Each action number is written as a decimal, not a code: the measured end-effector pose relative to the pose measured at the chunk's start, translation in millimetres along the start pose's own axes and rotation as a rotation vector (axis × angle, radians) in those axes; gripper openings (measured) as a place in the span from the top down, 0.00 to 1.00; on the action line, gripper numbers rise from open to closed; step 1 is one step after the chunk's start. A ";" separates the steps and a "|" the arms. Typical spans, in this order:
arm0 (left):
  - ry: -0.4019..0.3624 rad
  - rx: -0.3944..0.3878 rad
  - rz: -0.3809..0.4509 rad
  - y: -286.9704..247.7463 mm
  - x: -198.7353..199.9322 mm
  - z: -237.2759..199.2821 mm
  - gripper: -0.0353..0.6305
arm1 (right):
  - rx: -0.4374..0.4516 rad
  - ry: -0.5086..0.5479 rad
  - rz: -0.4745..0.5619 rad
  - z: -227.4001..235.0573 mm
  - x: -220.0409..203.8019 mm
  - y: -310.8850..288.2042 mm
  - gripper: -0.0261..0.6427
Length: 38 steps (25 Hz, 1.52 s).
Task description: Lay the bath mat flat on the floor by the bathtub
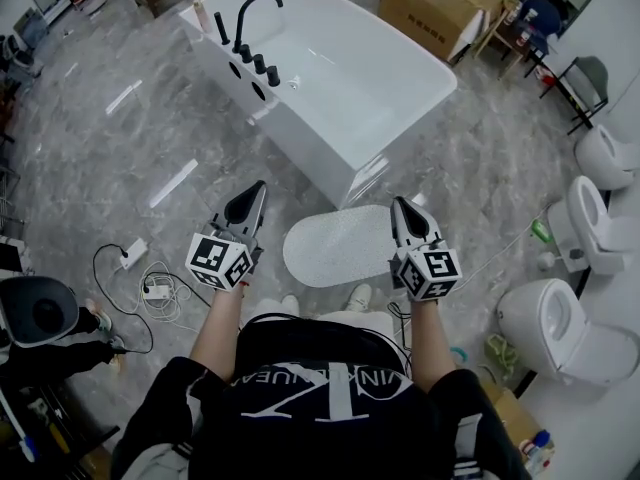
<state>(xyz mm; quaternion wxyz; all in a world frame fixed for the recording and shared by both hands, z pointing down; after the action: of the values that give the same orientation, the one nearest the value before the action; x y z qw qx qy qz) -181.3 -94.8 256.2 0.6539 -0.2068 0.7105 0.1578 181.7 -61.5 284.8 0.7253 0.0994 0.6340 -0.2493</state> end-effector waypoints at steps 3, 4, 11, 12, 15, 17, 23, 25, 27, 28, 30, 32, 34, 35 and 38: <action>-0.009 0.007 0.008 4.0 7.0 -2.6 0.93 | 0.004 -0.015 0.012 -2.4 4.5 0.5 0.92; -0.011 0.010 0.011 4.8 8.7 -3.3 0.93 | 0.006 -0.027 0.020 -2.4 6.2 1.2 0.92; -0.031 0.033 0.040 11.3 18.3 -15.3 0.93 | 0.016 -0.050 0.057 -6.2 10.5 -1.4 0.92; -0.032 0.038 0.043 12.4 19.8 -17.5 0.93 | 0.017 -0.051 0.060 -7.4 10.7 -2.3 0.92; -0.029 0.051 0.057 14.1 22.7 -21.5 0.93 | 0.021 -0.047 0.071 -8.8 12.9 -4.6 0.92; -0.029 0.058 0.065 14.5 24.0 -21.9 0.93 | 0.025 -0.045 0.077 -8.8 14.0 -5.6 0.92; -0.030 0.066 0.072 13.1 24.6 -22.1 0.93 | 0.028 -0.042 0.073 -8.4 14.1 -7.8 0.92; -0.027 0.069 0.072 13.4 23.7 -22.5 0.93 | 0.030 -0.040 0.069 -8.4 13.4 -8.4 0.92; -0.025 0.072 0.071 14.2 21.9 -23.0 0.93 | 0.031 -0.041 0.069 -8.5 11.8 -8.1 0.92; -0.023 0.073 0.071 14.4 21.0 -23.5 0.93 | 0.030 -0.042 0.069 -8.4 11.1 -8.0 0.92; -0.018 0.074 0.072 13.7 20.2 -25.1 0.93 | 0.030 -0.044 0.068 -8.2 10.4 -8.8 0.92; -0.017 0.074 0.072 12.3 20.5 -26.2 0.93 | 0.029 -0.046 0.066 -7.7 10.5 -9.6 0.92; -0.016 0.074 0.070 10.6 20.5 -26.0 0.93 | 0.027 -0.050 0.065 -6.4 10.1 -9.2 0.92; -0.016 0.073 0.069 9.9 20.2 -25.7 0.93 | 0.026 -0.051 0.064 -5.8 9.7 -8.9 0.92; -0.015 0.070 0.070 9.1 19.5 -24.4 0.93 | 0.024 -0.054 0.062 -5.3 8.1 -7.4 0.92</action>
<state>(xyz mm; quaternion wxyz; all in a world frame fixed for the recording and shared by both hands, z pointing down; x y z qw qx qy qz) -208.1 -100.7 238.7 0.6601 -0.1575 0.7175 0.1570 174.1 -67.3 277.3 0.7484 0.1210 0.6076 -0.2369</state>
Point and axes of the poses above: the fingertips, and each gripper's own axes: y backward along the fingers, z to its right, x out of its top, the point moved 10 cm from there along y, backward along the fingers, and after that the axes turned 6 degrees about x, right-handed, at the moved point
